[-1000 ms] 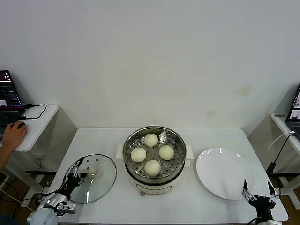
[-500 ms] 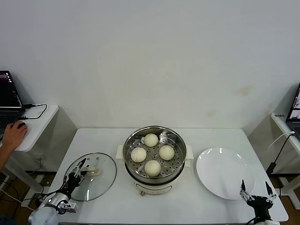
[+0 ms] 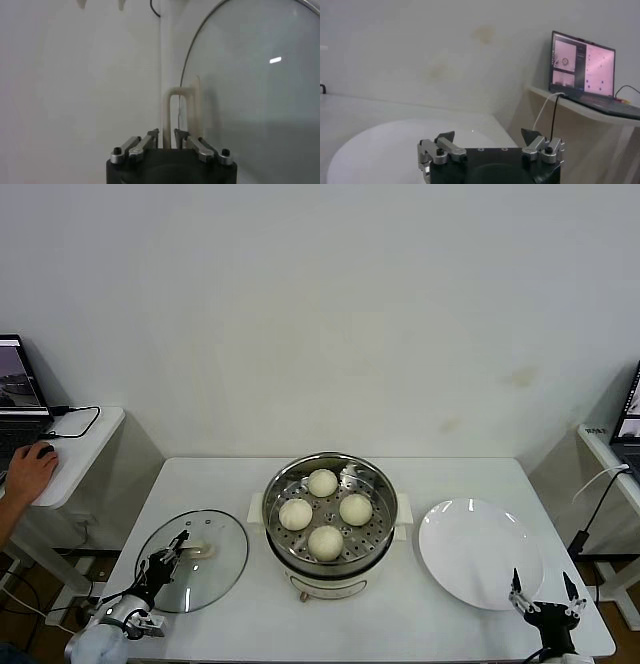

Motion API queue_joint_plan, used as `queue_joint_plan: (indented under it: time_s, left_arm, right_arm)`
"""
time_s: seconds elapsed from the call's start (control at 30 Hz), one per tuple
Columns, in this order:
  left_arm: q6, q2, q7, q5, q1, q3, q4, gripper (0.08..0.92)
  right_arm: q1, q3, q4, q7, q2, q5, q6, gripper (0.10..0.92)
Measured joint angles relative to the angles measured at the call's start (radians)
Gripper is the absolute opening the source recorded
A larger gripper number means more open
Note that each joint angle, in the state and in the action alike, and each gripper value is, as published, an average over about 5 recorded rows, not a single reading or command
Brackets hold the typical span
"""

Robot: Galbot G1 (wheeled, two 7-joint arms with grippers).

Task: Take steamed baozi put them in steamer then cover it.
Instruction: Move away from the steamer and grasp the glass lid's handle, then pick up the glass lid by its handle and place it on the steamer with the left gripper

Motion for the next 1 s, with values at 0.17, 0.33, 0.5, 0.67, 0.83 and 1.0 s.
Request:
queue_joint_plan:
  time_s: [0.17, 0.33, 0.5, 0.67, 0.83, 1.0]
  left_arm:
    - [-0.001, -0.009, -0.022, -0.009, 0.001, -0.002, 0.008, 0.151]
    - [-0.001, -0.018, -0.046, -0.013, 0.011, -0.007, 0.004, 0.151]
    - [0.002, -0.015, -0.063, -0.019, 0.028, -0.022, -0.02, 0.151]
    - [0.013, 0.0, -0.067, -0.037, 0.053, -0.04, -0.069, 0.151]
    - [0.028, 0.02, -0.06, -0.062, 0.089, -0.061, -0.135, 0.151]
    - [0.048, 0.053, -0.035, -0.103, 0.136, -0.089, -0.214, 0.151]
  right_arm:
    - [-0.001, -0.003, -0.001, 0.0, 0.001, -0.004, 0.0, 0.823]
    - [-0.003, -0.003, 0.0, -0.001, 0.002, -0.006, 0.0, 0.823]
    - [-0.006, -0.006, 0.002, -0.002, 0.0, -0.008, 0.003, 0.823]
    - [-0.008, -0.014, 0.009, -0.002, -0.003, -0.006, 0.006, 0.823]
    - [-0.011, -0.02, 0.02, -0.003, -0.007, -0.005, 0.006, 0.823]
    - [-0.017, -0.027, 0.03, -0.004, -0.013, -0.006, 0.006, 0.823]
